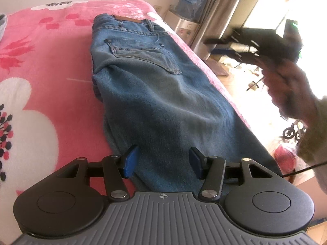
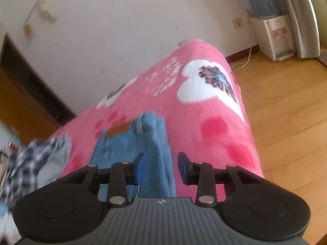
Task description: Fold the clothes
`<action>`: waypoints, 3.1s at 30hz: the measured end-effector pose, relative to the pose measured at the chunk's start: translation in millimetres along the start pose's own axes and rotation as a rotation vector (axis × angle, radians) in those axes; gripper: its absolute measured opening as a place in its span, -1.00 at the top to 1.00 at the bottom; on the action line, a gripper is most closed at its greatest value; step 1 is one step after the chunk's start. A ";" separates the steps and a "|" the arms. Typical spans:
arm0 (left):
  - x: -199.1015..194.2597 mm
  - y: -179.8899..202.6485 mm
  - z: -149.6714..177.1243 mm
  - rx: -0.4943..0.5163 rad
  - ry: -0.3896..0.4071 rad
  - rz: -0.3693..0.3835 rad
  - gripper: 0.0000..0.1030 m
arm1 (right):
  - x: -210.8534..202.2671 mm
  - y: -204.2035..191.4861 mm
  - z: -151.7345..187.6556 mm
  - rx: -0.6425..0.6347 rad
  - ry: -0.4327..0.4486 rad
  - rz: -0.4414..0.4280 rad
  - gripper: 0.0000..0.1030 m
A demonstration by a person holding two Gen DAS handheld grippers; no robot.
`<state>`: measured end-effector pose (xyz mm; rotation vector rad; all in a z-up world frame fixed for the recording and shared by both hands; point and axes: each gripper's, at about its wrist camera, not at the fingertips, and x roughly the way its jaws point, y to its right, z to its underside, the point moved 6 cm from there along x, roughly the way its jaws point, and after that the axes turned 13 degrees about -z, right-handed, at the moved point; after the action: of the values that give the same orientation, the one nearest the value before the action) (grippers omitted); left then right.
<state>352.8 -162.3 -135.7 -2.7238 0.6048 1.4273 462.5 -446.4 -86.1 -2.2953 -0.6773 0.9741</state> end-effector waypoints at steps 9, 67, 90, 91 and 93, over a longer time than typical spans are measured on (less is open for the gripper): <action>-14.3 -0.1 13.7 0.049 -0.011 0.060 0.13 | -70.6 -29.1 62.7 0.016 -0.078 -0.020 0.32; -125.1 -57.2 82.4 0.098 -0.042 0.065 -0.12 | -260.2 -314.2 231.9 0.020 0.485 0.765 0.69; -155.1 -50.6 128.8 0.312 -0.136 0.027 -0.12 | -294.1 -333.1 303.6 -0.056 0.355 0.545 0.61; -157.0 -50.8 128.2 0.320 -0.137 0.024 -0.12 | -286.4 -326.1 308.6 -0.055 0.322 0.496 0.61; -160.8 -51.2 127.0 0.336 -0.139 0.019 -0.12 | -274.6 -317.5 321.3 -0.075 0.248 0.397 0.61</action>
<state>187.7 -38.3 -91.1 -2.3480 0.7834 1.3603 -21.8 -297.9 64.9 -2.6186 -0.1592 0.8185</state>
